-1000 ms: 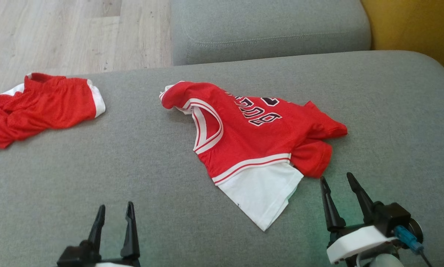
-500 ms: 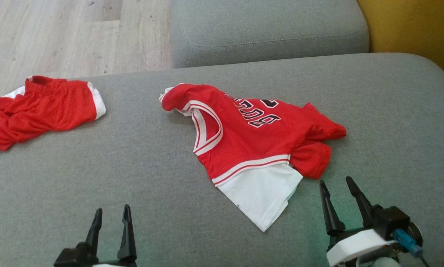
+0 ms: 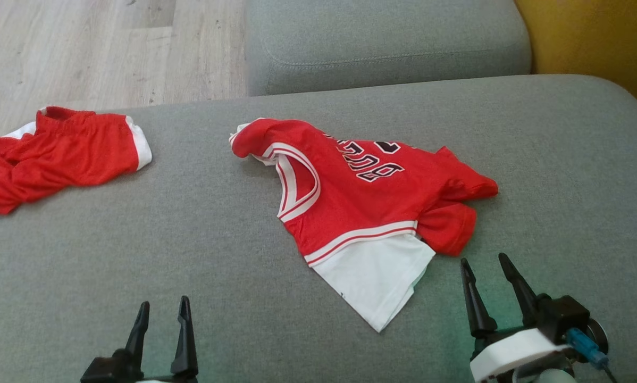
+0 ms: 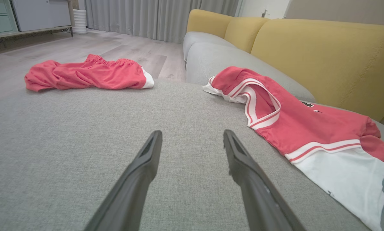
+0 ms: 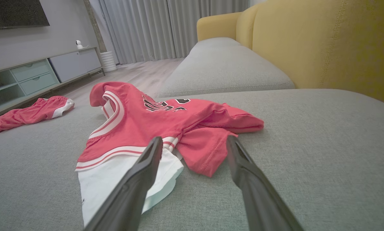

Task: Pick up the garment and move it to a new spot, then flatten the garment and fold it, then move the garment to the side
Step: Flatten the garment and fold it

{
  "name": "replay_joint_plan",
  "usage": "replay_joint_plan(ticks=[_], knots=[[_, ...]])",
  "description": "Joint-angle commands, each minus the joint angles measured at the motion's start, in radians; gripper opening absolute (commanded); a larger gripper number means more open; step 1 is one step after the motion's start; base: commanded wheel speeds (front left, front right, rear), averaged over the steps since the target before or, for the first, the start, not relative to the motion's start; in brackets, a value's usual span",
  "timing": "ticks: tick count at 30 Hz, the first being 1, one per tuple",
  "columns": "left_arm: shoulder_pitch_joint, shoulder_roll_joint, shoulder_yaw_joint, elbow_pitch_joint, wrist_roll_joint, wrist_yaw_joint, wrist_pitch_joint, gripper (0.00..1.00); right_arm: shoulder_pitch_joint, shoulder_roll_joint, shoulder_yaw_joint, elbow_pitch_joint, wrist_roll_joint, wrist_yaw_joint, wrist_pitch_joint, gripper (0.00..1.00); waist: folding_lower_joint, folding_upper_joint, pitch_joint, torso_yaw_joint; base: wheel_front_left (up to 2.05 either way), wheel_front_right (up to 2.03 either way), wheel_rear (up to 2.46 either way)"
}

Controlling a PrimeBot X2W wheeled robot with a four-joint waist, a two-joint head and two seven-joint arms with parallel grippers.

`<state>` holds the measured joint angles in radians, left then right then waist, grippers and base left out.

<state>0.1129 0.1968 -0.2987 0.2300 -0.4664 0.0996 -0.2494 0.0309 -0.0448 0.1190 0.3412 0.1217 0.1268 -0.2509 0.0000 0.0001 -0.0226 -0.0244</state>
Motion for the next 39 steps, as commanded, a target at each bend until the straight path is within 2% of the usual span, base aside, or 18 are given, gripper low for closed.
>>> replay_joint_plan(ticks=[1,10,15,21,27,30,34,38,39], knots=[[-0.026,0.000,0.028,-0.022,0.009,0.003,-0.012,1.00,-0.029,-0.005,0.019,-0.027,0.000,0.004,-0.011,1.00,0.0000,-0.0001,0.002,0.000,0.00,0.00,0.00],[-0.046,-0.005,-0.012,-0.032,0.026,-0.003,0.004,1.00,-0.031,-0.005,0.011,-0.037,-0.006,0.004,-0.011,1.00,0.0000,-0.0001,0.025,-0.001,0.00,0.00,0.00],[-0.129,-0.035,-0.100,-0.014,0.062,-0.049,0.040,1.00,-0.056,-0.005,0.012,-0.051,-0.012,0.004,-0.011,1.00,0.0000,-0.0001,0.071,-0.014,0.00,0.00,0.00],[-0.292,-0.088,-0.189,0.073,0.106,-0.086,0.103,1.00,-0.116,-0.005,0.035,-0.054,-0.013,0.004,-0.011,1.00,0.0000,-0.0001,0.133,-0.074,0.00,0.00,0.00],[-0.411,-0.117,-0.224,0.214,0.130,-0.048,0.204,1.00,-0.152,-0.005,0.051,-0.063,-0.008,0.004,-0.011,1.00,0.0000,-0.0001,0.181,-0.149,0.00,0.00,0.00],[-0.443,-0.121,-0.222,0.268,0.132,-0.025,0.227,1.00,-0.157,-0.005,0.051,-0.066,-0.004,0.004,-0.011,1.00,0.0000,-0.0001,0.200,-0.179,0.00,0.00,0.00],[-0.471,-0.114,-0.212,0.332,0.152,0.033,0.249,1.00,-0.157,-0.005,0.053,-0.069,0.003,0.004,-0.011,1.00,0.0000,-0.0001,0.216,-0.212,0.00,0.00,0.00],[-0.487,-0.115,-0.202,0.361,0.142,0.046,0.249,1.00,-0.157,-0.005,0.057,-0.070,0.011,0.004,-0.011,1.00,0.0000,-0.0001,0.226,-0.232,0.00,0.00,0.00],[-0.490,-0.115,-0.204,0.367,0.143,0.045,0.247,0.76,-0.157,-0.005,0.059,-0.070,0.013,0.004,-0.011,1.00,0.0000,-0.0001,0.226,-0.235,0.00,0.00,0.00]])
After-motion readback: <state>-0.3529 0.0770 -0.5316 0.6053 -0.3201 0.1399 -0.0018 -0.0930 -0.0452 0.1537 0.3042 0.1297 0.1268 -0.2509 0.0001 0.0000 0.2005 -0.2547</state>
